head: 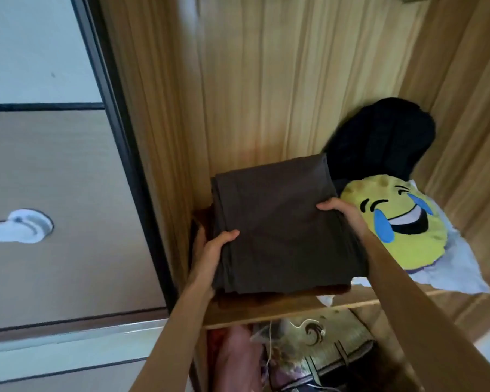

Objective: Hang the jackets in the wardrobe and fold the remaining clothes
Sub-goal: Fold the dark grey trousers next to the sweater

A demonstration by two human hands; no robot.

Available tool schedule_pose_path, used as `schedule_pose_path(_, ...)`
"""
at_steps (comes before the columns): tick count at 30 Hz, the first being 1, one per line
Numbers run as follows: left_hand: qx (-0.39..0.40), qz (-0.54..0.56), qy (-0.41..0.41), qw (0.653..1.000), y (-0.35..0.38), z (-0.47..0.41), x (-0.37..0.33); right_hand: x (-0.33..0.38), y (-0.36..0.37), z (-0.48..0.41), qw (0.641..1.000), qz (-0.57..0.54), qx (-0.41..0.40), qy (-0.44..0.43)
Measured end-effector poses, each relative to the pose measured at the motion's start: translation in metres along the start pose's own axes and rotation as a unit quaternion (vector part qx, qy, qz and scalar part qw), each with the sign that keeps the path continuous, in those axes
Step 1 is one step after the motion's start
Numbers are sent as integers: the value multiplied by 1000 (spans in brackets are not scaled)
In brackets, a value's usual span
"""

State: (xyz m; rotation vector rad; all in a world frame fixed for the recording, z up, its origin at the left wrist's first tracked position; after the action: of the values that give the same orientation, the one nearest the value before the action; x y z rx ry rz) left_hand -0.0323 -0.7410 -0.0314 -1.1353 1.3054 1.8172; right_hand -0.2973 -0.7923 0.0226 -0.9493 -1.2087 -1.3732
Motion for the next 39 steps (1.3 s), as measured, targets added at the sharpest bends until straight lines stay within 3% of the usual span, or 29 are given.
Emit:
schedule_pose_path(6,-58,-22,115,991,16,-70,-44,17,33,-103,996,-59,67,-2)
schedule_pose_path(9,-107,-63,75,989,-6,-108,-35,-6,45,-152,994,-7,101,25)
schedule_pose_path(11,-149,-192,24,970,-26,-126,-8,-50,49,-182,985,107,115,72)
schedule_pose_path(12,-168,-309,-8,936,-32,-128,10,-76,47,-196,968,205,119,84)
schedule_pose_path(13,-180,-435,-30,882,-34,-131,28,-102,45,-207,938,314,121,79)
schedule_pose_path(15,-182,-627,7,758,-19,-133,52,-134,42,-224,873,477,98,38)
schedule_pose_path(16,-159,-678,43,716,-9,-136,62,-141,40,-232,853,517,72,-7)
schedule_pose_path(18,-103,-732,73,670,2,-141,79,-129,52,-230,776,609,36,-159)
schedule_pose_path(20,-74,-754,64,650,-7,-146,92,-127,75,-223,681,674,91,-272)
schedule_pose_path(22,-75,-736,32,672,-24,-150,100,-139,86,-216,641,699,154,-278)
schedule_pose_path(29,-140,-586,-44,797,-51,-134,100,-147,73,-205,652,701,180,-227)
schedule_pose_path(34,-174,-571,-66,799,-58,-99,91,-142,65,-155,664,704,164,-189)
schedule_pose_path(39,-162,-559,19,813,-46,-39,72,-142,63,-77,670,696,130,-225)
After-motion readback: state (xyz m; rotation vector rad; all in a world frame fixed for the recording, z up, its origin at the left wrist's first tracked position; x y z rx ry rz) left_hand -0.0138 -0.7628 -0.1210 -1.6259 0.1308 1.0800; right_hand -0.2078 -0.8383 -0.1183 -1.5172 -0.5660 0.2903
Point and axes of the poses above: each hand's wrist, its own z-axis away from the middle knuckle, its own y-axis out of the palm, x = y × z, the point moved 8 cm from there along -z, towards the middle knuckle, and after that the axes turned 7 degrees about z, right-handed, at the moved point
